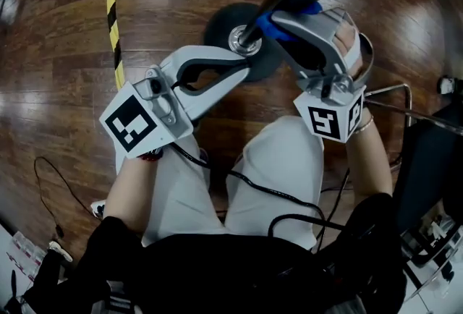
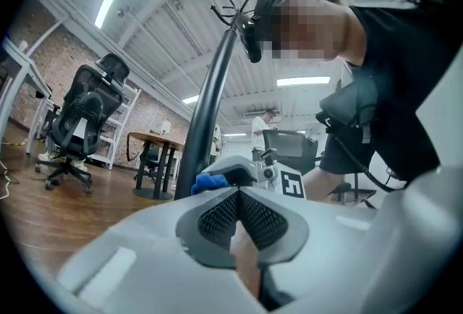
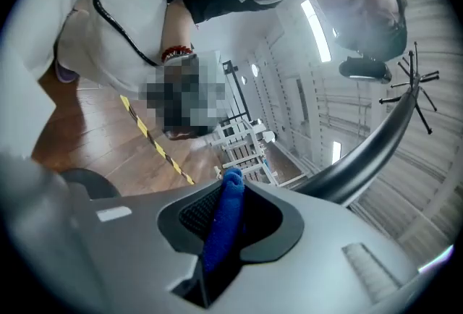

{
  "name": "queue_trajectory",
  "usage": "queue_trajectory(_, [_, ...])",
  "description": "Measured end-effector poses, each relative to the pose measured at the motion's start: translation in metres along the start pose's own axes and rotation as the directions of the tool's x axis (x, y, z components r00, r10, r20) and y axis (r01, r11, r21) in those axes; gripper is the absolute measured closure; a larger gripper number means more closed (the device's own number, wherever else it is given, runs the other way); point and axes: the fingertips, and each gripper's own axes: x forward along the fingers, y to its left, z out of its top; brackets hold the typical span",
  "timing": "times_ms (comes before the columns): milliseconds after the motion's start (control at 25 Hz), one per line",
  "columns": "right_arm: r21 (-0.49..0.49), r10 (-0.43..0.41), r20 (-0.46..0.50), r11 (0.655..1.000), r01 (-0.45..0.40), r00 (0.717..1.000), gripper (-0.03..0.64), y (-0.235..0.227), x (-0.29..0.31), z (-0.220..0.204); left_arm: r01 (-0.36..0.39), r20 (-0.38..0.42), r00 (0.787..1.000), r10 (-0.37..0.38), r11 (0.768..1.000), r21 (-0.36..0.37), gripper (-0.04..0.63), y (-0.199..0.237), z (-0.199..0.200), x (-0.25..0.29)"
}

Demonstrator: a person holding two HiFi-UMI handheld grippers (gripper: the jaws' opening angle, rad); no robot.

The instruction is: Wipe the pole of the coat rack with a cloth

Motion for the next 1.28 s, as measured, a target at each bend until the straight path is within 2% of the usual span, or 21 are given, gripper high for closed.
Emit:
queue_trajectory(200, [0.095,0.065,-0.029,0.994,-0.062,0.997,0.554,0.051,0.005,-0.02,-0.044,0.007,0.999,0.044,0.999,0.017,0.589,0.007,-0.003,0.006])
queue_trajectory(400, [0.121,0.11,-0.066,0.987,-0.101,0.992,0.554,0.089,0.012,-0.033,-0.109,0.024,0.994,0.108,0.994,0.016,0.589,0.018,-0.006,-0.003])
queue_trajectory(520, [0.17,0.132,-0.093,0.979,-0.115,0.987,0.554,0.112,0.01,-0.045,-0.125,0.029,0.992,0.125,0.992,0.003,0.589,0.022,-0.005,-0.005])
queue_trajectory(640, [0.263,0.165,-0.114,0.956,-0.13,0.98,0.554,0.136,0.007,-0.059,-0.11,0.031,0.993,0.11,0.994,0.016,0.589,0.018,-0.003,-0.003])
queue_trajectory(720, [0.355,0.201,-0.124,0.924,-0.146,0.972,0.554,0.155,0.007,-0.07,-0.101,0.019,0.995,0.101,0.995,0.014,0.589,0.018,-0.007,-0.002])
queue_trajectory(840, [0.513,0.264,-0.155,0.845,-0.151,0.952,0.554,0.18,0.007,-0.088,-0.103,0.019,0.994,0.103,0.995,-0.004,0.589,0.02,-0.007,-0.003])
queue_trajectory(920, [0.627,0.276,-0.16,0.77,-0.118,0.948,0.554,0.193,0.007,-0.099,-0.103,0.02,0.994,0.103,0.995,-0.003,0.589,0.019,-0.004,-0.003])
queue_trajectory(1000, [0.735,0.278,-0.156,0.673,-0.077,0.948,0.554,0.206,0.007,-0.109,-0.1,0.019,0.995,0.099,0.995,0.009,0.589,0.016,-0.003,-0.005])
queue_trajectory(1080, [0.832,0.293,-0.177,0.555,-0.017,0.94,0.554,0.221,0.007,-0.124,-0.095,0.026,0.995,0.094,0.995,0.022,0.589,0.013,-0.001,-0.006])
queue_trajectory(1280, [0.936,0.362,-0.295,0.295,0.192,0.884,0.554,0.26,0.001,-0.179,-0.108,0.04,0.993,0.107,0.994,0.022,0.589,0.013,-0.001,-0.009])
